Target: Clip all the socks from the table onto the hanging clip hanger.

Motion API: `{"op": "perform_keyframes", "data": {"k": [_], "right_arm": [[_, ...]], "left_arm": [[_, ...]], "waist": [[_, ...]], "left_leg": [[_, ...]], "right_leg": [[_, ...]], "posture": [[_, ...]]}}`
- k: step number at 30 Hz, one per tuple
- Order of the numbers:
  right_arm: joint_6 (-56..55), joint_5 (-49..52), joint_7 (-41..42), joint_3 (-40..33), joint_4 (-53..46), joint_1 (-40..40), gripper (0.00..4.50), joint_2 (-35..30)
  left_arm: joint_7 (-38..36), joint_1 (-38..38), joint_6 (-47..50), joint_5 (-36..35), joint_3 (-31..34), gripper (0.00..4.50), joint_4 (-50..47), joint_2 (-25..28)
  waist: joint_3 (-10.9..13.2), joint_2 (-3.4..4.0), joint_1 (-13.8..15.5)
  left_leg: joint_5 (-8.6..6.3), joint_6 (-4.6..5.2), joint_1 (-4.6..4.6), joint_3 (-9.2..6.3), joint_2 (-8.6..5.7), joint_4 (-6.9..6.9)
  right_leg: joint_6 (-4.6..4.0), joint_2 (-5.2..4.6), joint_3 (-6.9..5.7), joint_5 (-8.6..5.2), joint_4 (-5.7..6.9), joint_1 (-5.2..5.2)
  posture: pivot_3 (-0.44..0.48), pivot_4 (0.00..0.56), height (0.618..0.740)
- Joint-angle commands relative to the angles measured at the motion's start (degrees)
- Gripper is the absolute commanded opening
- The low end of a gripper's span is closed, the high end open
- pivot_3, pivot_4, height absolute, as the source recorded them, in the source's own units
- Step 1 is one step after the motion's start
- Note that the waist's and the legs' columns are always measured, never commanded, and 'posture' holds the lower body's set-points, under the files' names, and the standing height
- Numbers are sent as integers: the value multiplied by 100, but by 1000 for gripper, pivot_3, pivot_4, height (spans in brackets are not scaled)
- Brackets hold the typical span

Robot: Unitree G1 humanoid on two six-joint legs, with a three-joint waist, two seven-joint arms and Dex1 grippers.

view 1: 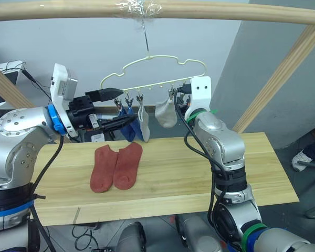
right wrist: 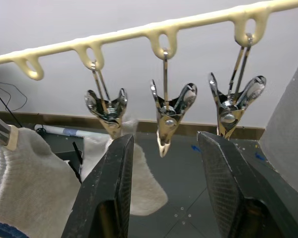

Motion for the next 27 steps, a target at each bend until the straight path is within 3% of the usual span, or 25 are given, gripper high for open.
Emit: {"op": "perform_keyframes", "data": {"k": [1, 5, 14, 27], "right_arm": [[-115, 9, -29, -46, -84, -135, 2090, 65], [-143, 5, -33, -73, -23, -165, 2090, 65], [-225, 7, -53, -89, 111, -279, 2090, 92], [-541, 19, -34, -195, 605, -613, 2090, 51]], "left_arm": [[-34, 161, -251, -15, 188, 4460, -318, 40], [250, 335, -459, 204, 60, 4460, -570, -79], [729, 873, -372, -102, 189, 4460, -1305, -469], [847, 786, -308, -324, 240, 4460, -1218, -346]], "waist": [[0, 0, 6], [0, 0, 11], [0, 0, 8], [0, 0, 11]], "left_leg": [[0, 0, 0, -3, 1, 0], [0, 0, 0, -3, 0, 0], [0, 0, 0, -3, 1, 2], [0, 1, 0, -3, -3, 8]], "right_leg": [[0, 0, -2, 0, 0, 0], [0, 0, -3, 0, 1, 0], [0, 0, -2, 0, 3, 1], [0, 7, -3, 0, 7, 1]], "posture": [[-252, 207, 740], [-256, 210, 740], [-253, 213, 740], [-245, 210, 740]]}}
